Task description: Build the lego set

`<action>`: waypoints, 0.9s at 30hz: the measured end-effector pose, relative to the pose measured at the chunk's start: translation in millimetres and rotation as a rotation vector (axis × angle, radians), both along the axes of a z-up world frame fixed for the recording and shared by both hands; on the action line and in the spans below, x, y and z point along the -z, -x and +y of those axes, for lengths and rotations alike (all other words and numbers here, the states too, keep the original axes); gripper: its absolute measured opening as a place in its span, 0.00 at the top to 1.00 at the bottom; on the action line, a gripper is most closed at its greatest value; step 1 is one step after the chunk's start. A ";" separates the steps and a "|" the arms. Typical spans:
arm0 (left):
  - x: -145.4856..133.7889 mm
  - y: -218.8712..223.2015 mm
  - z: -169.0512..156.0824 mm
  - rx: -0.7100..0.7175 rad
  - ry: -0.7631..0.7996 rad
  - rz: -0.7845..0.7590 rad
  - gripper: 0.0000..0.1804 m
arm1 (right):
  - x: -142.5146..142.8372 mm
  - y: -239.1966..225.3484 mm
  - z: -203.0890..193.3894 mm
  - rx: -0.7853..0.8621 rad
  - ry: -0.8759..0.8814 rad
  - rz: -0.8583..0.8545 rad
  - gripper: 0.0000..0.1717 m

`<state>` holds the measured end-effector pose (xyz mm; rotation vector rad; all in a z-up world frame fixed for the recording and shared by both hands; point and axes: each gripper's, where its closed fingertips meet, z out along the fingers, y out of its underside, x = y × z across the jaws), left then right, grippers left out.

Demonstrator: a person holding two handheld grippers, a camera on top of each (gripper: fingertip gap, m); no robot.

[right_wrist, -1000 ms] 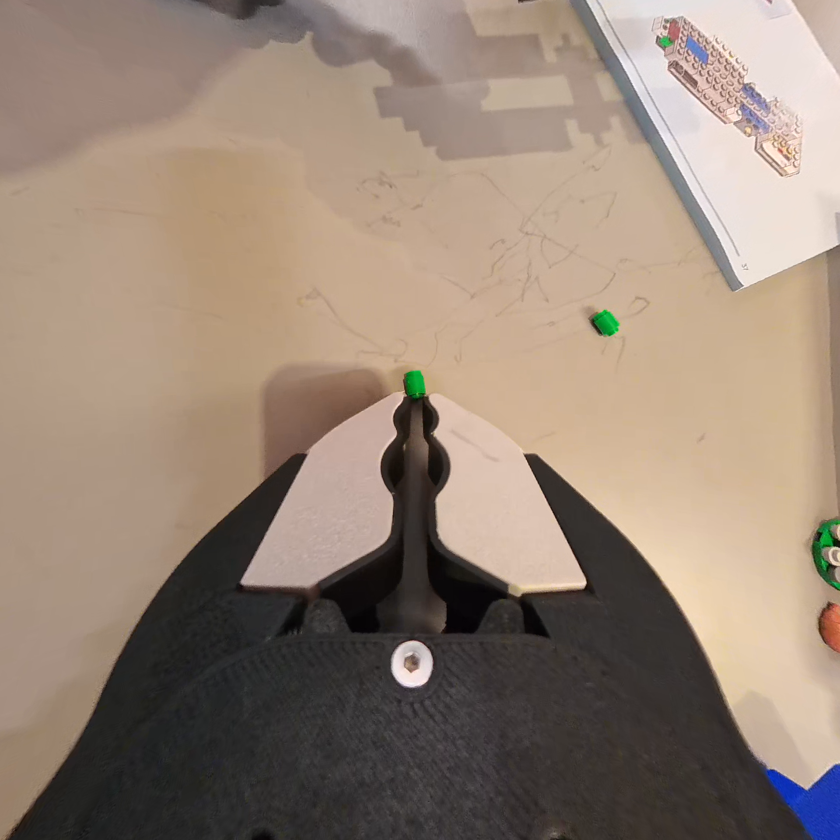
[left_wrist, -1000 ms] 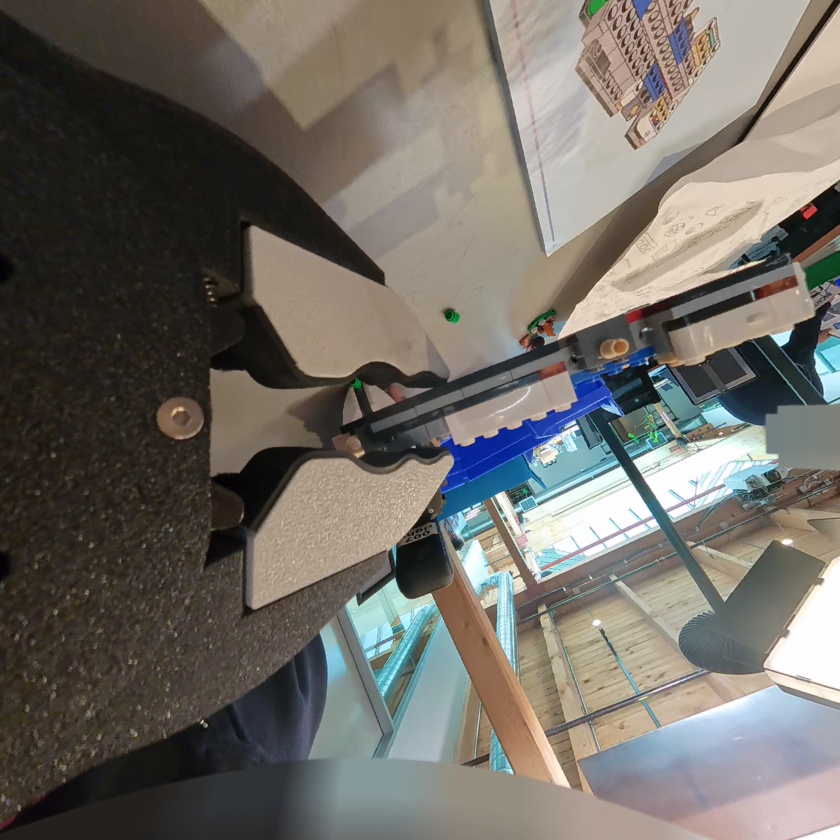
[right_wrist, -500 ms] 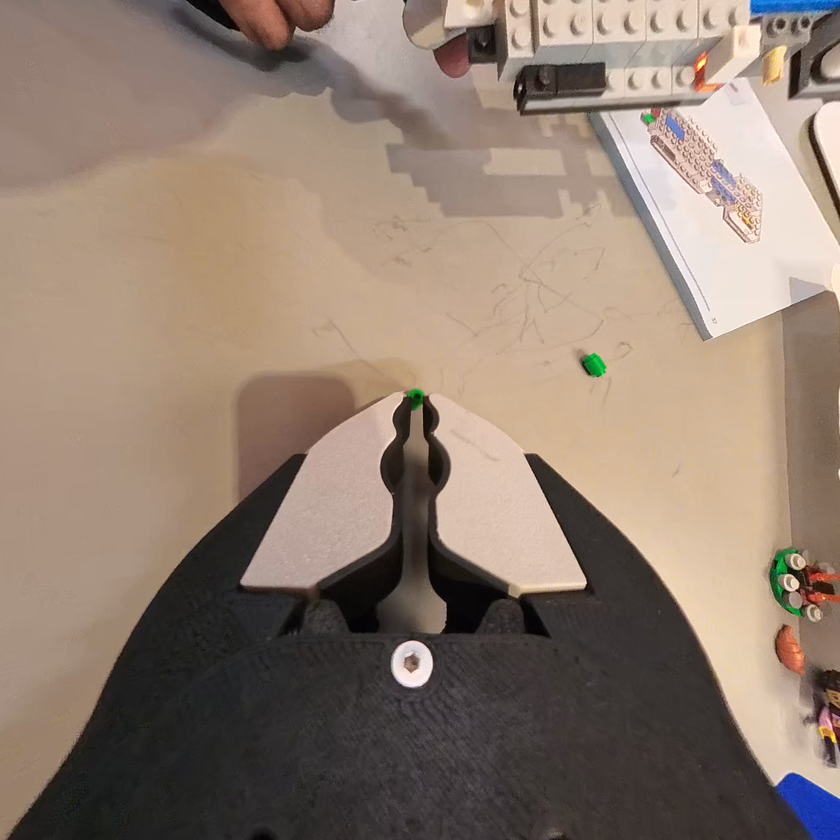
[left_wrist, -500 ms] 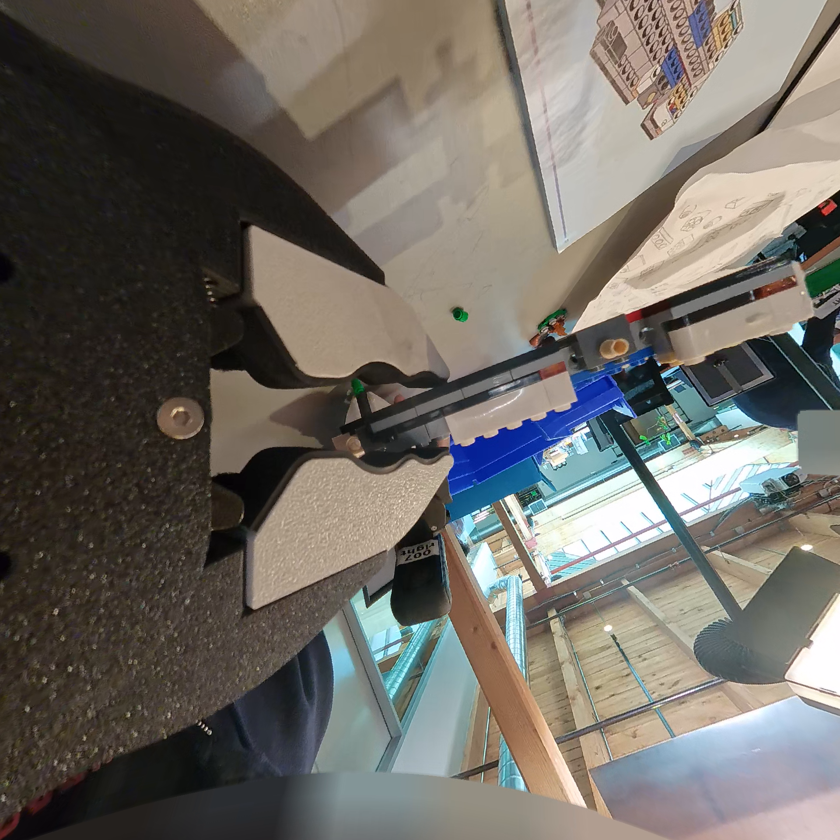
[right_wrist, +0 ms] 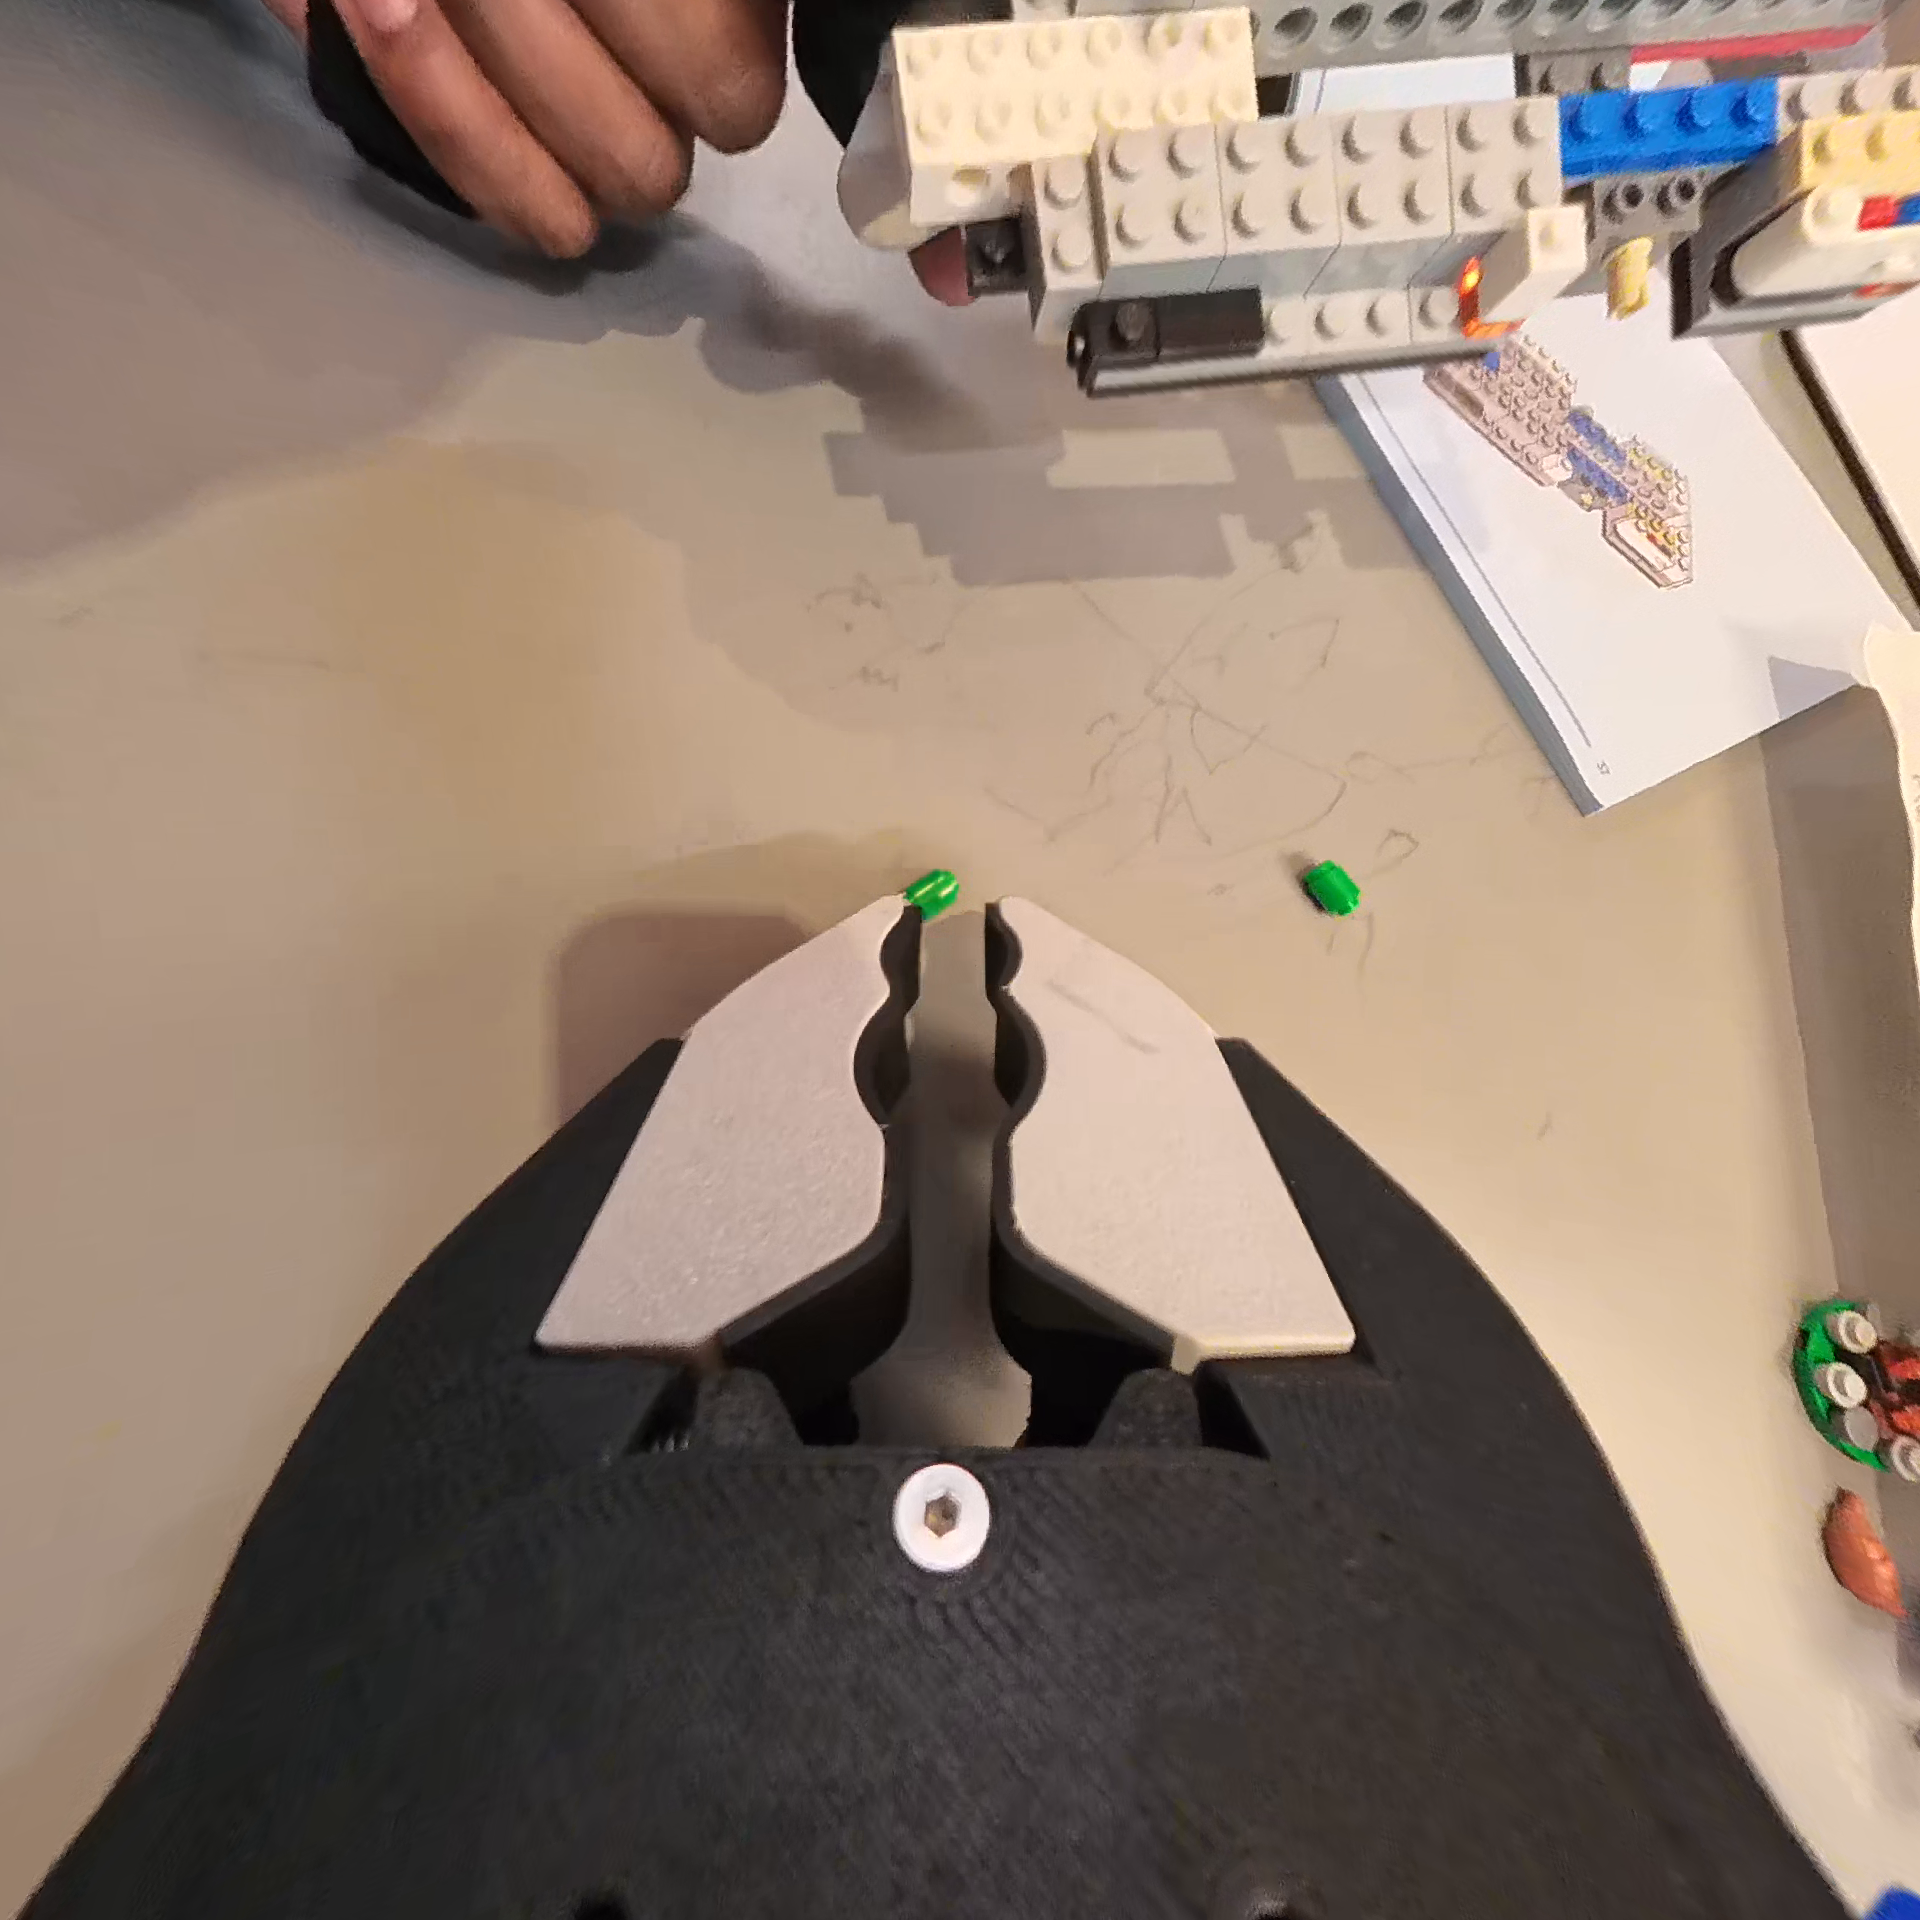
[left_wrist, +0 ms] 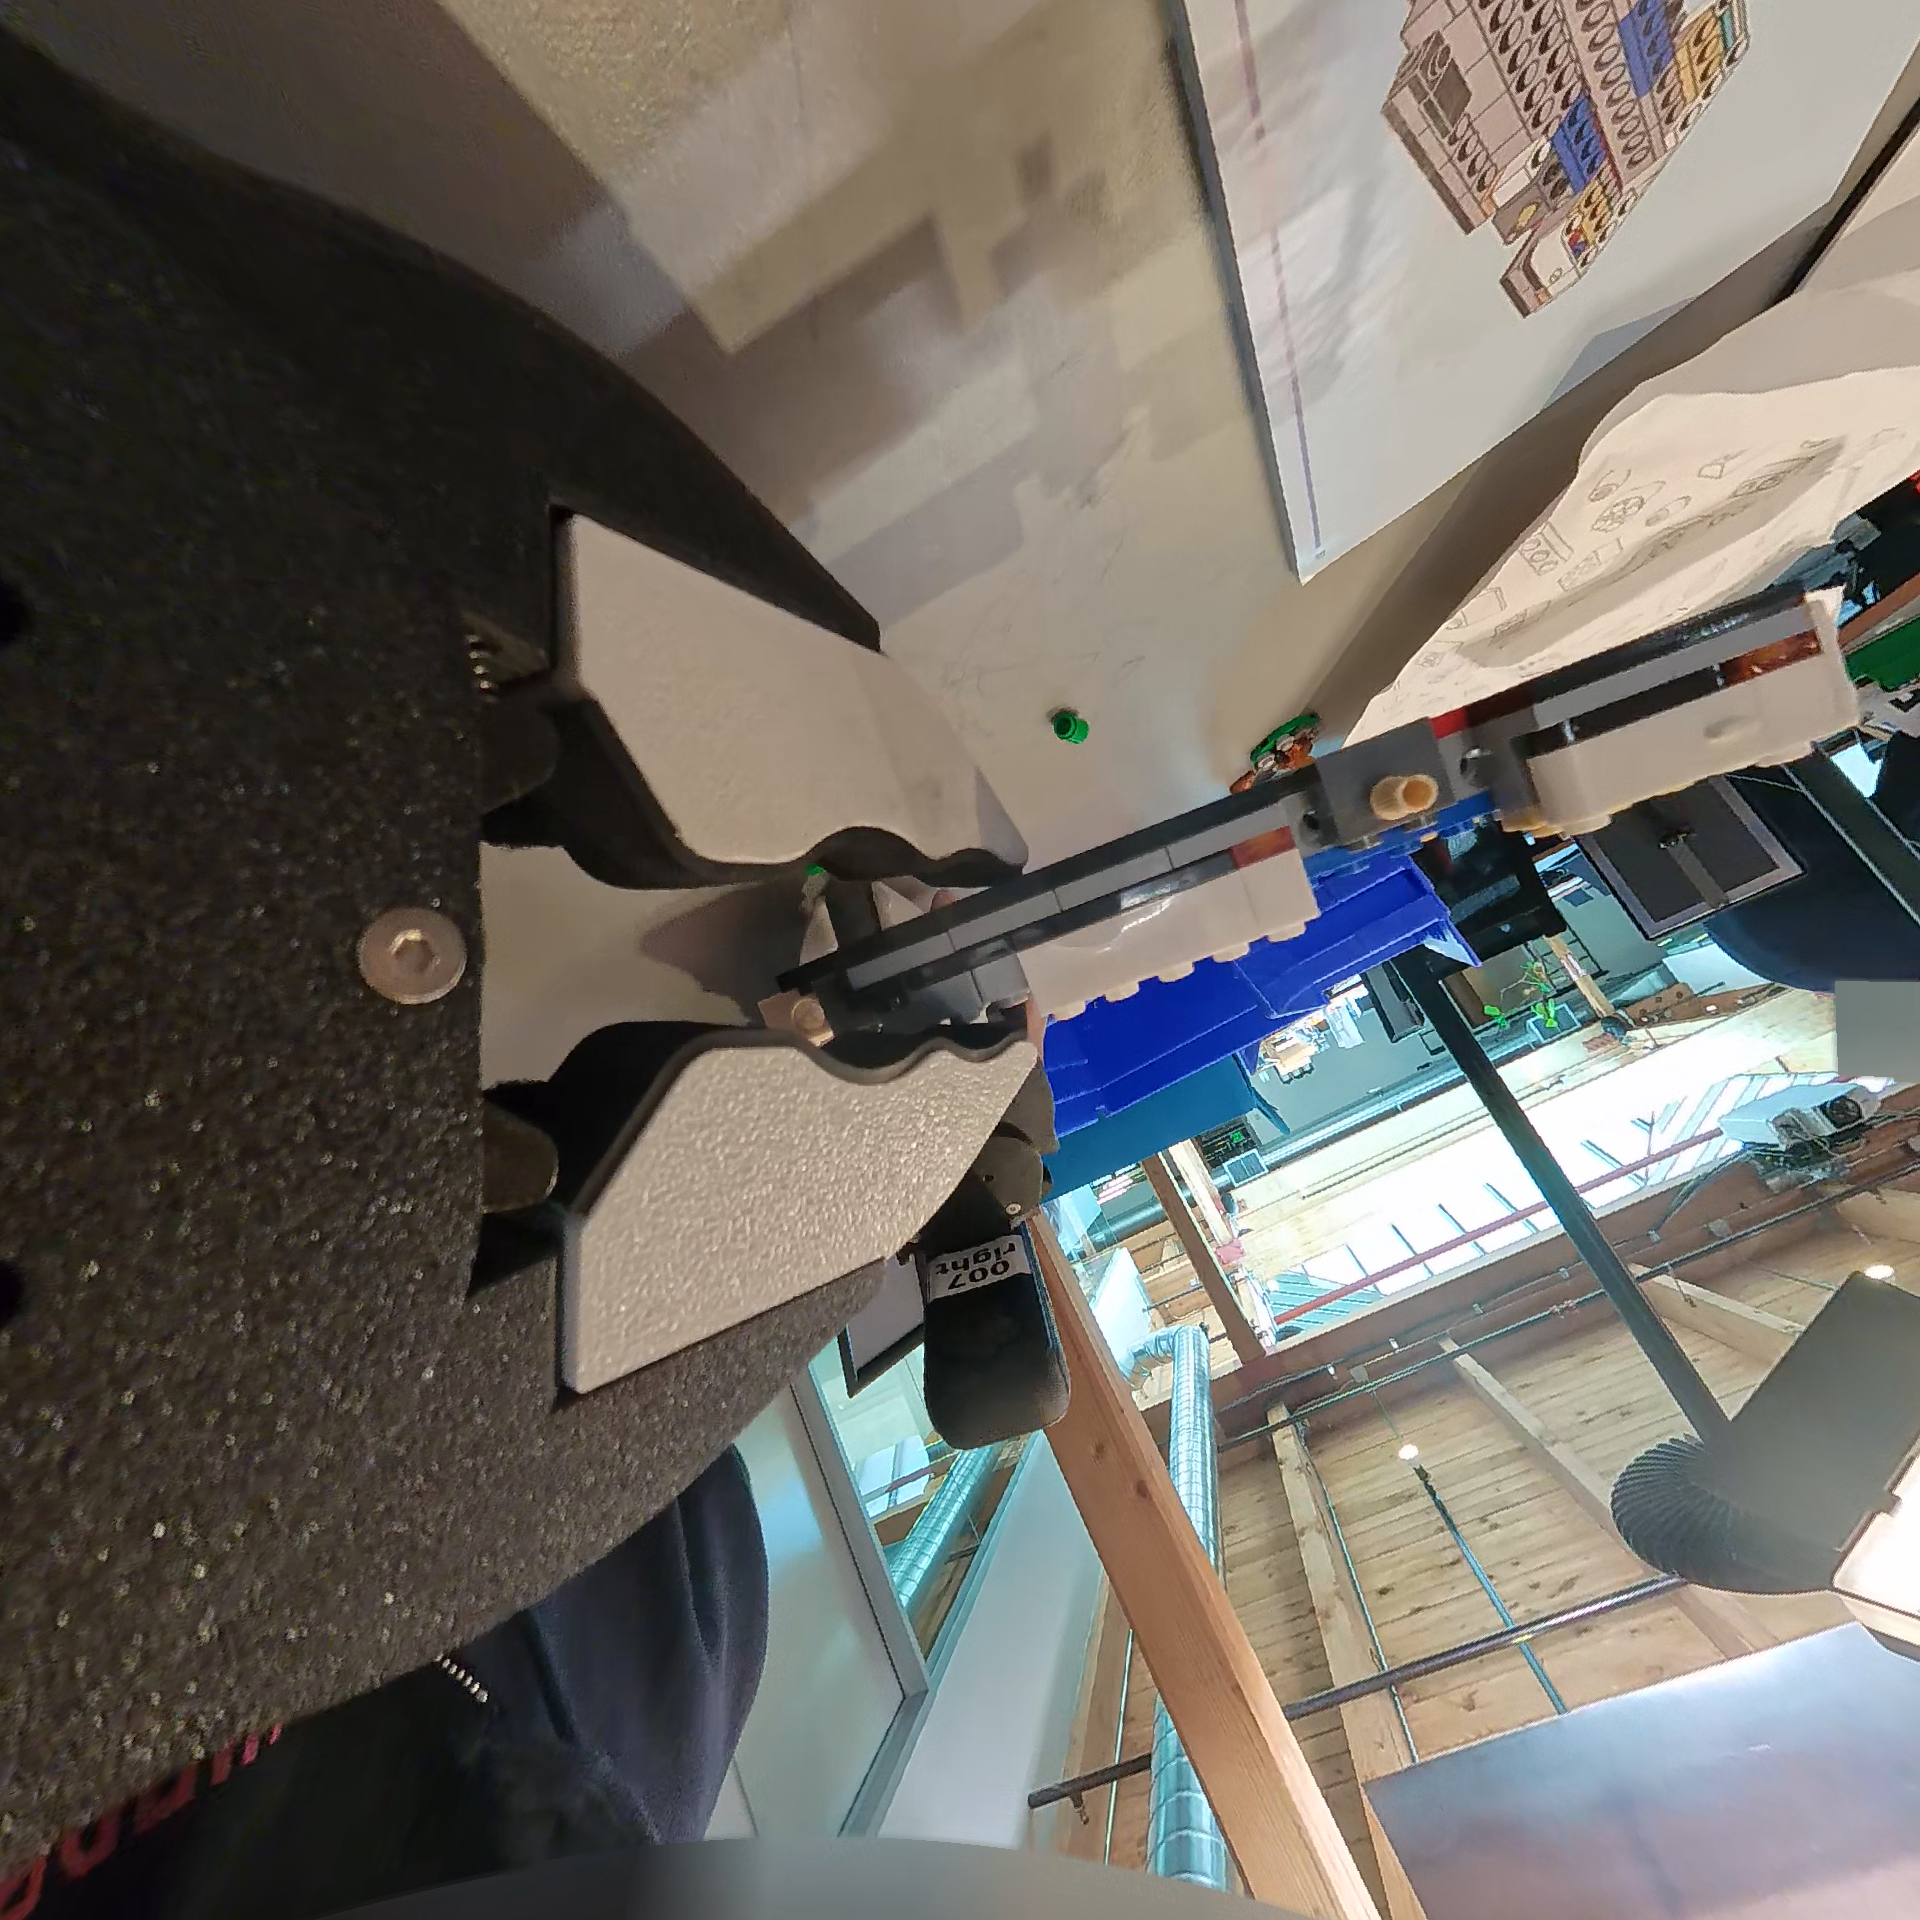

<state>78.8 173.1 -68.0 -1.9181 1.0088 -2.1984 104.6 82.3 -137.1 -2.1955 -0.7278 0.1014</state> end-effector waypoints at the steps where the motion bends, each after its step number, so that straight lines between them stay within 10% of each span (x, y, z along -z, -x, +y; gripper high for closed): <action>1: 0.1 0.0 -0.2 0.001 0.000 0.000 0.86 | -0.1 2.2 2.3 -0.003 -0.003 0.005 0.93; 27: 0.1 -0.1 0.8 -0.001 -0.002 0.000 0.86 | 3.8 -25.5 0.0 0.066 0.009 -0.051 0.92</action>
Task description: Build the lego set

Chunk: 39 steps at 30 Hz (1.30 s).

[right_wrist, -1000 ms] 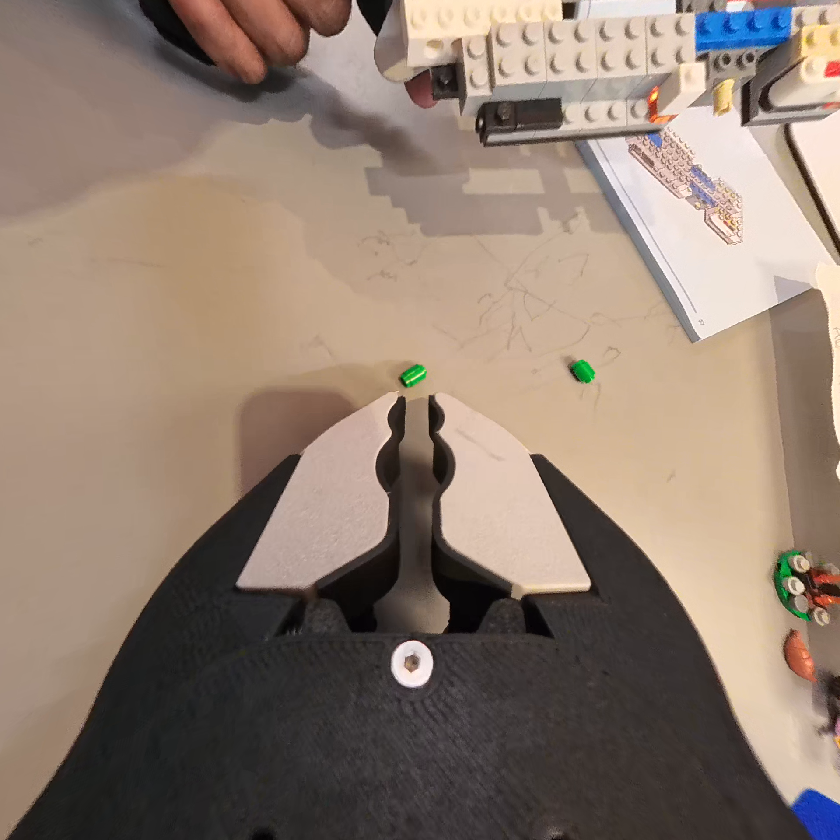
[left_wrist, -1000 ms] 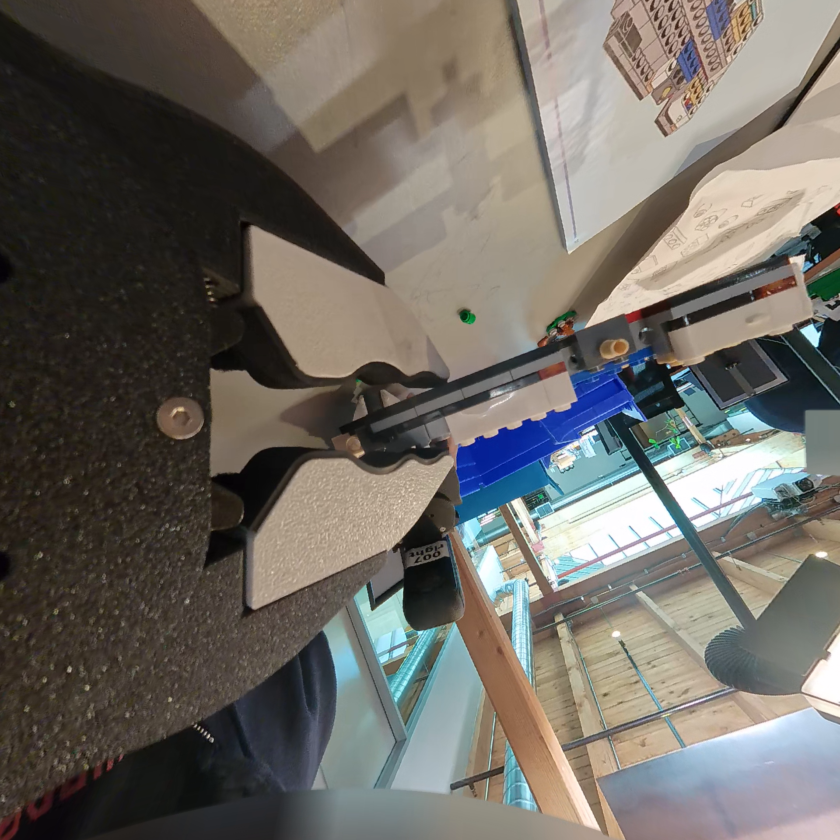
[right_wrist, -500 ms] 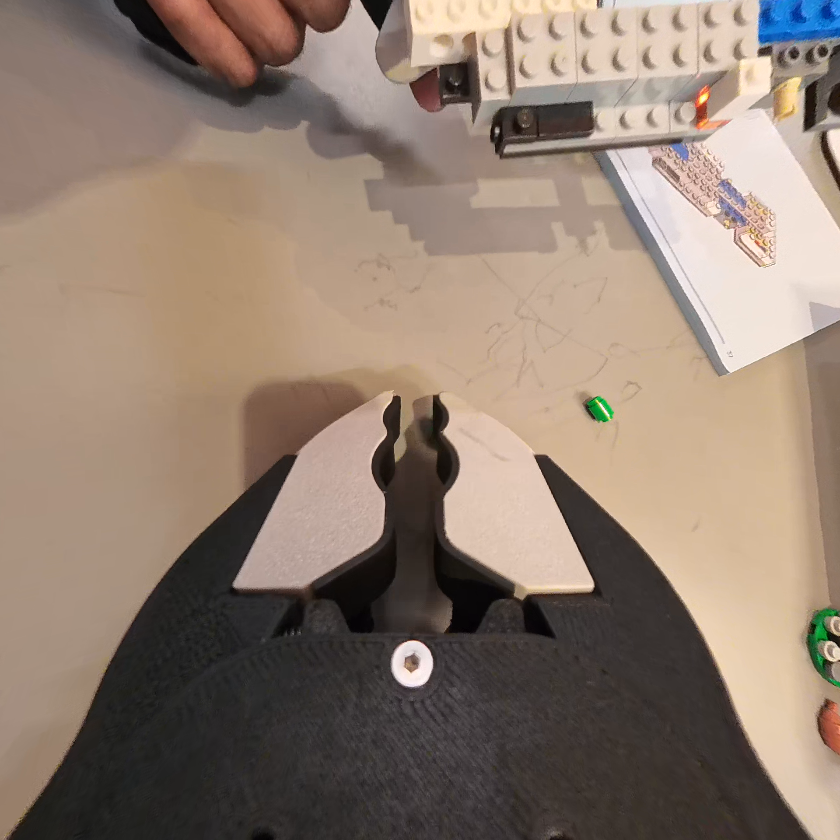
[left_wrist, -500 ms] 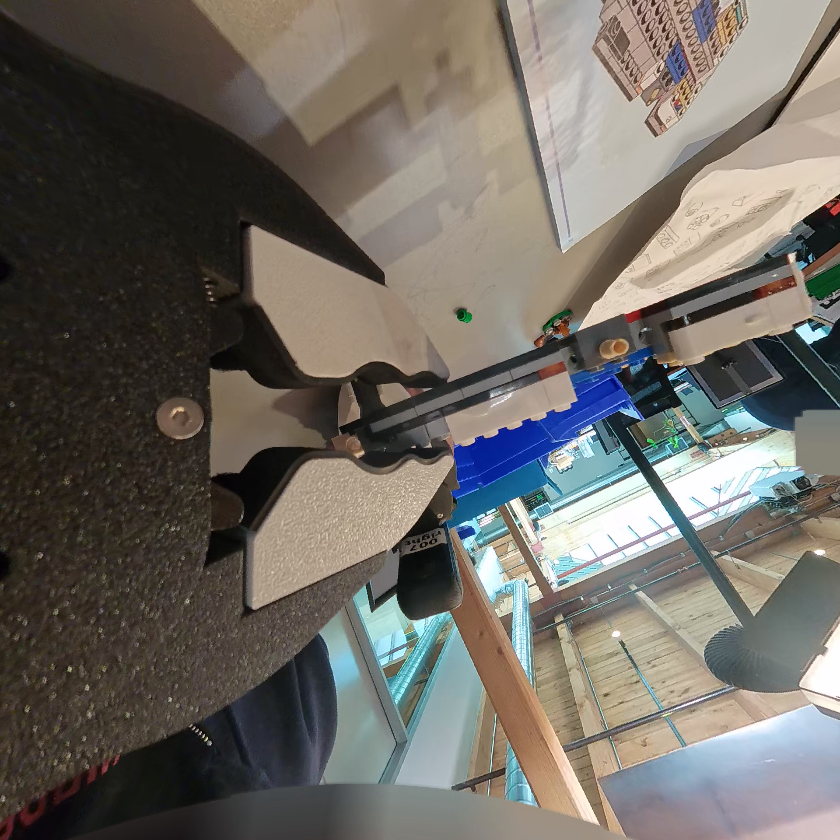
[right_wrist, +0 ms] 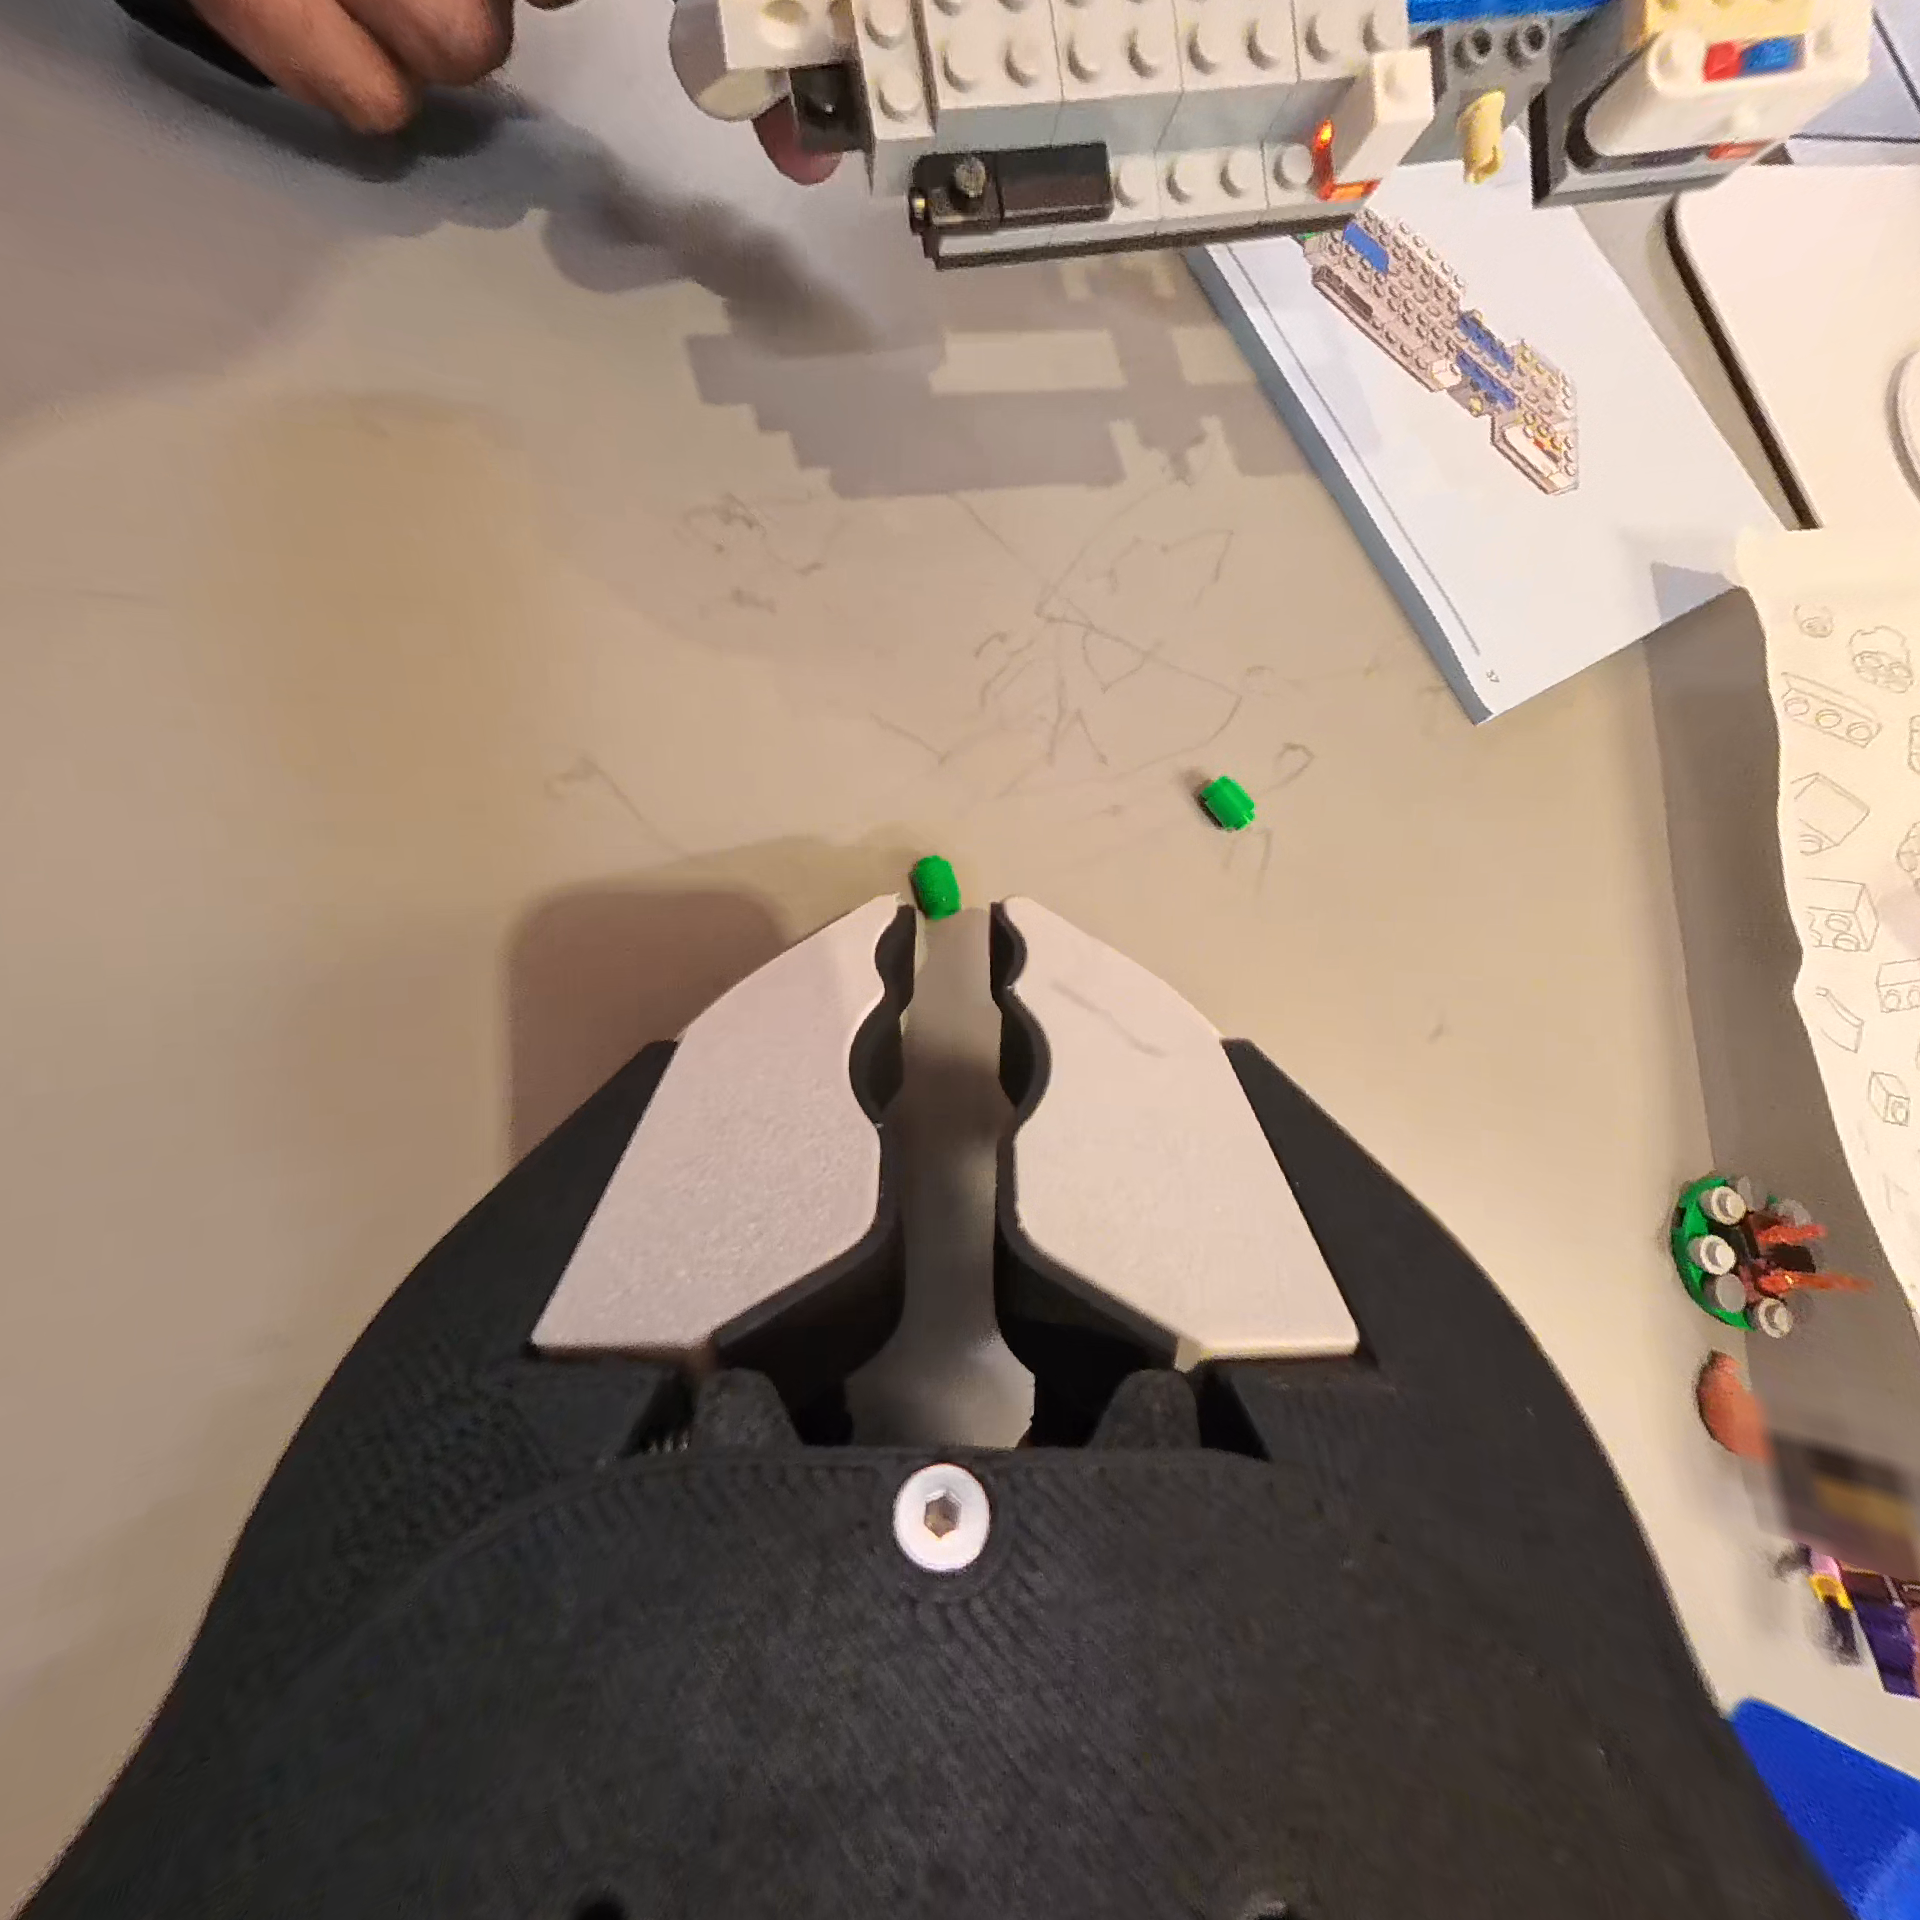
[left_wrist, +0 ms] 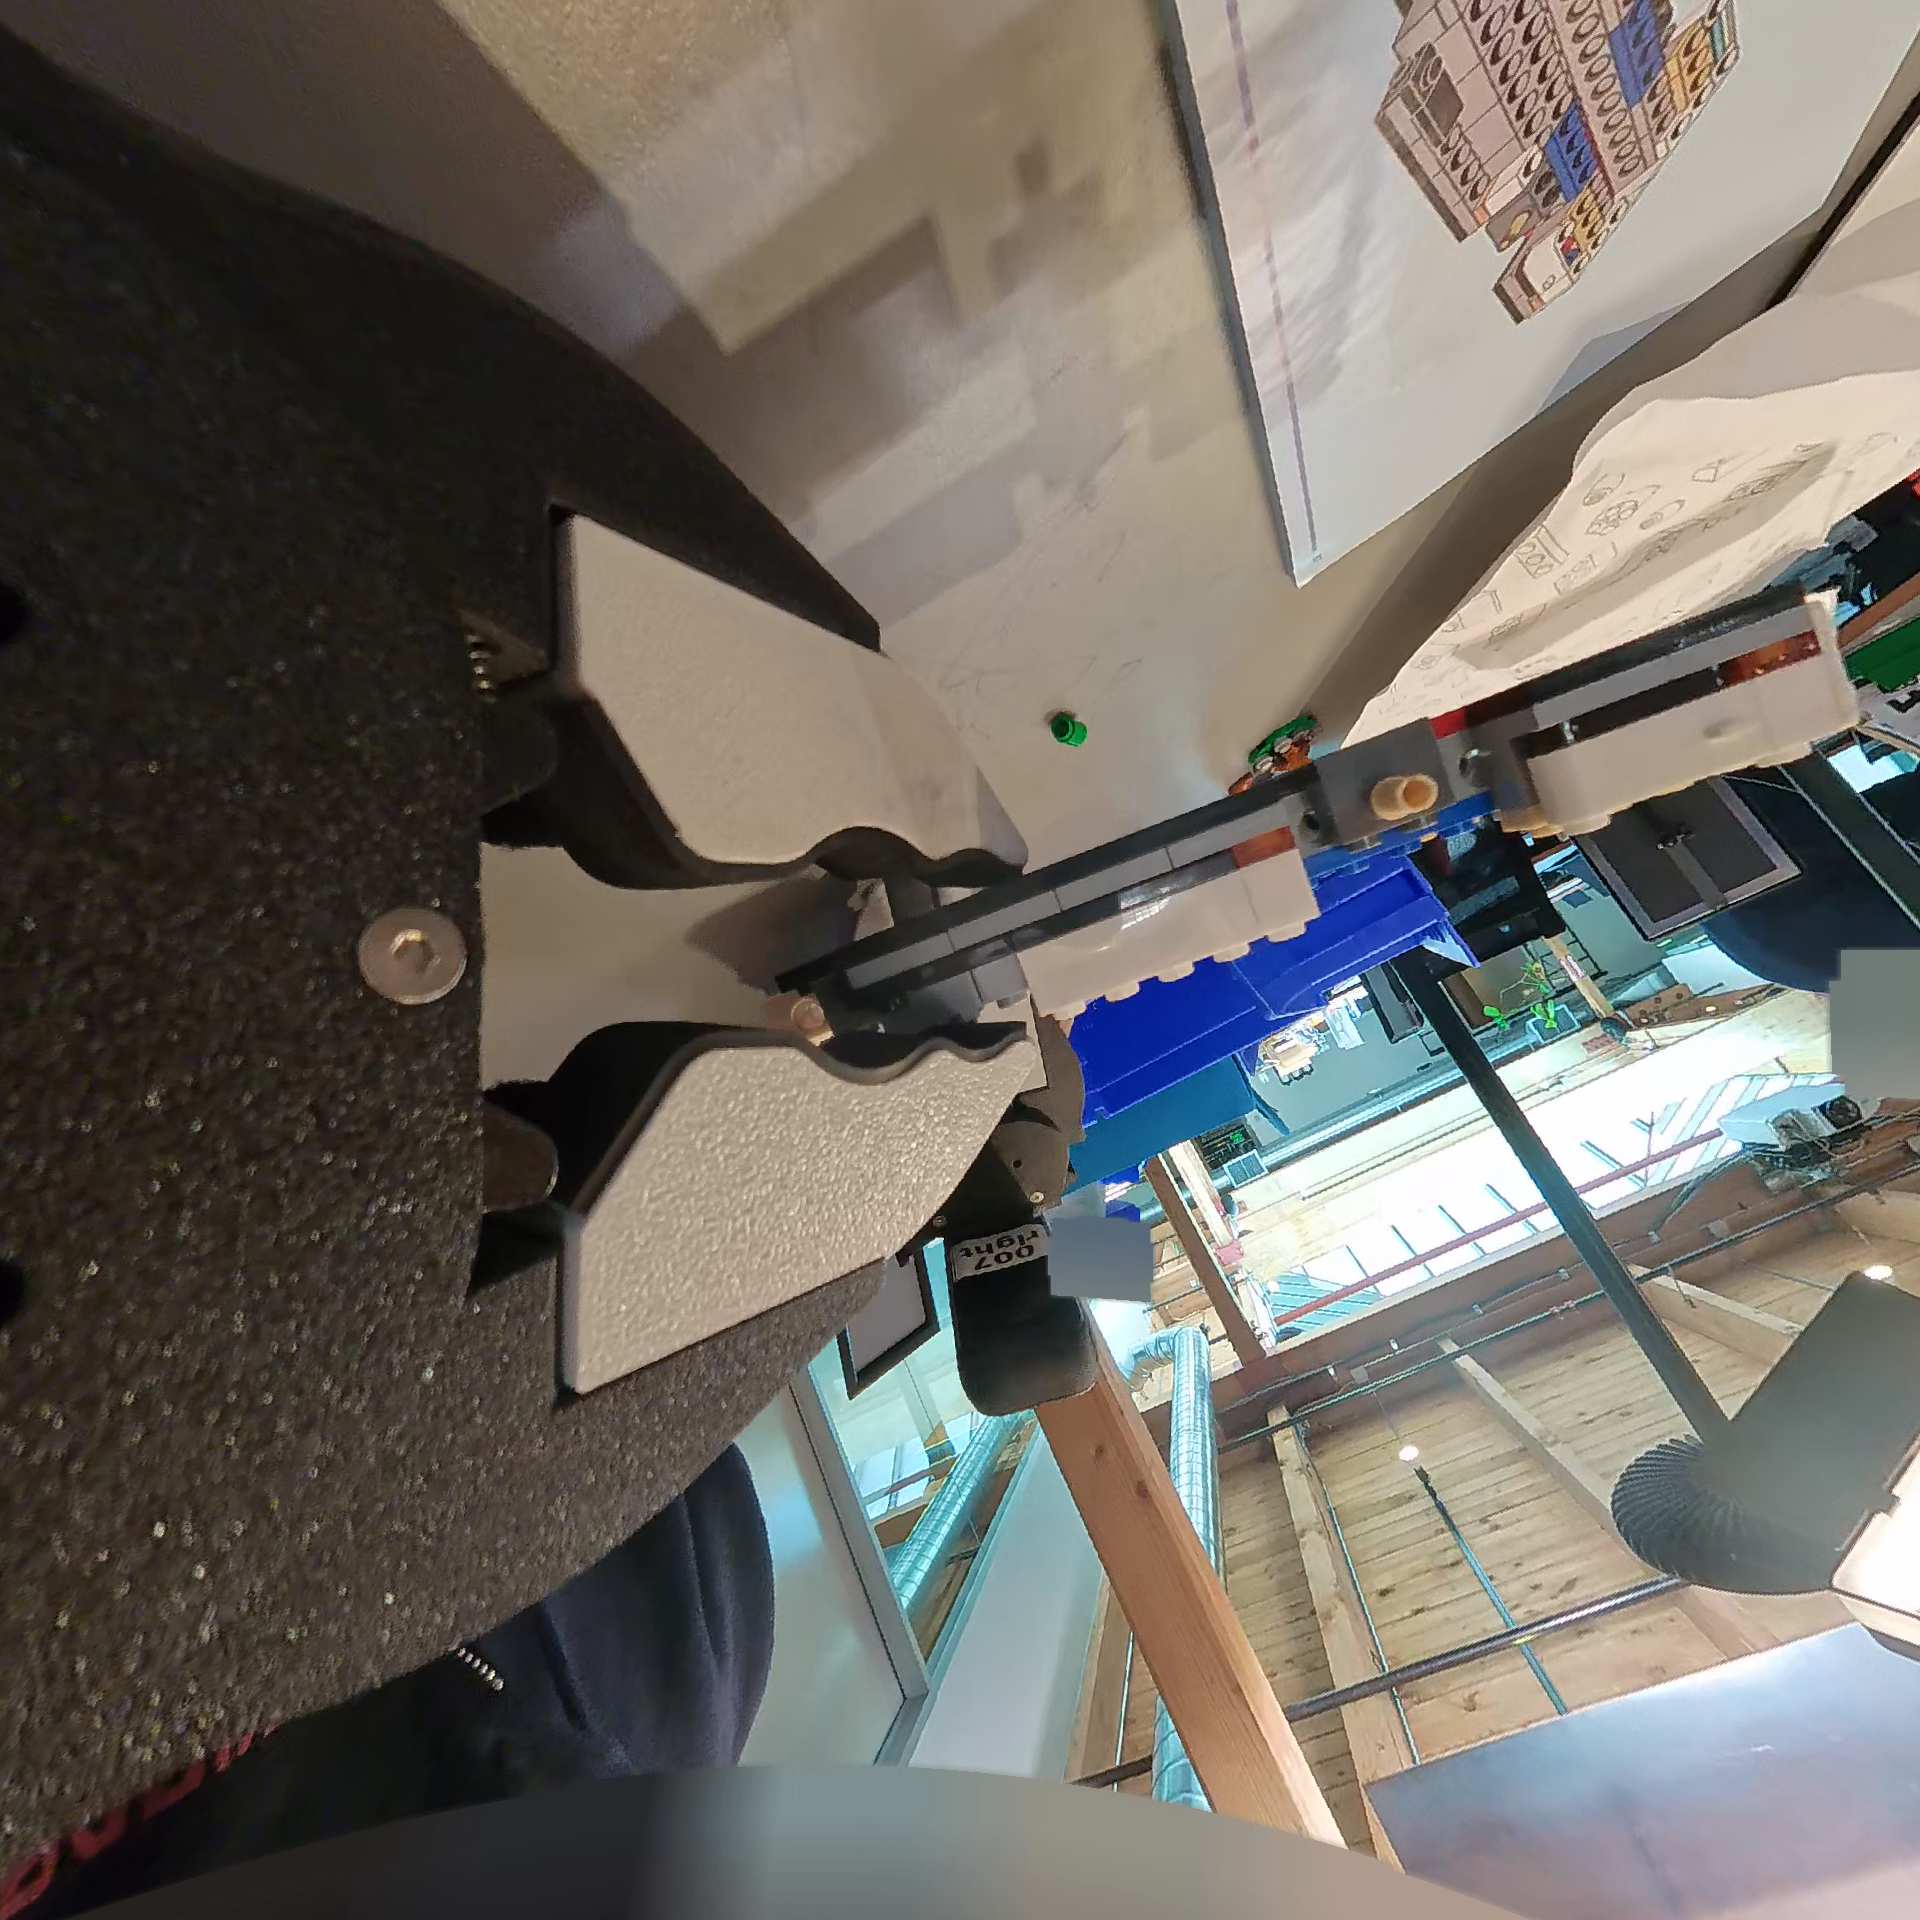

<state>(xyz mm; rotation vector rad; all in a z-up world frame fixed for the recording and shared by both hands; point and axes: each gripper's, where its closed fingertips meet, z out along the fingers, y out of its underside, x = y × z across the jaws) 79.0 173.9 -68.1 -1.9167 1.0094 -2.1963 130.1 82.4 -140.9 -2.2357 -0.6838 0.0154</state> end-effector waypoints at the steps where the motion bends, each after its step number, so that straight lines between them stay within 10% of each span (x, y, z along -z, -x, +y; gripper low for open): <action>1: 0.2 -0.1 0.0 0.000 -0.001 0.000 0.86 | 1.3 1.0 0.5 0.000 0.007 0.008 0.92; 39: 8.3 -0.8 -8.4 0.036 -0.017 0.029 0.86 | -10.1 19.7 -8.0 -0.157 -0.061 -0.040 0.94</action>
